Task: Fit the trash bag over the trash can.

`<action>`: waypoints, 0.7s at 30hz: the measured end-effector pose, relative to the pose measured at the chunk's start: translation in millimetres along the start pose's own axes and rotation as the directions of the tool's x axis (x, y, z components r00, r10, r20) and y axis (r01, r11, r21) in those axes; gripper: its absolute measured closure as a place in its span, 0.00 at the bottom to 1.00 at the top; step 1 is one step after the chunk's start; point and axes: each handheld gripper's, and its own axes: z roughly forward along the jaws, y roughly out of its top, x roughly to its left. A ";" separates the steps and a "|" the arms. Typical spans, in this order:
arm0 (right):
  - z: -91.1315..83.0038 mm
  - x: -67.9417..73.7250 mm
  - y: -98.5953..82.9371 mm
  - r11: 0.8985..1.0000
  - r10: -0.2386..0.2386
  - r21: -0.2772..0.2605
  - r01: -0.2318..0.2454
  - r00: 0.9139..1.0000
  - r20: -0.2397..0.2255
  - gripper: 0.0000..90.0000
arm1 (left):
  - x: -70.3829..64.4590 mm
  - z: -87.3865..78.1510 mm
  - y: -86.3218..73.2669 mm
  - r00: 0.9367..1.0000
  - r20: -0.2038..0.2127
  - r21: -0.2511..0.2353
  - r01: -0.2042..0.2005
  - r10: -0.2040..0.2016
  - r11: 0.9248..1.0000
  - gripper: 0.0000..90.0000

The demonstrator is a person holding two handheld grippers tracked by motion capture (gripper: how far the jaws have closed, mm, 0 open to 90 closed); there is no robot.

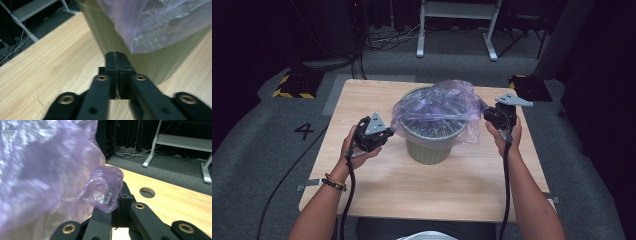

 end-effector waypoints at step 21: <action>-5.0 4.6 7.1 0.998 -0.068 -0.005 0.068 0.997 -0.027 1.00 | 4.1 -30.3 58.4 0.996 -0.038 -0.172 -0.088 0.083 0.981 0.56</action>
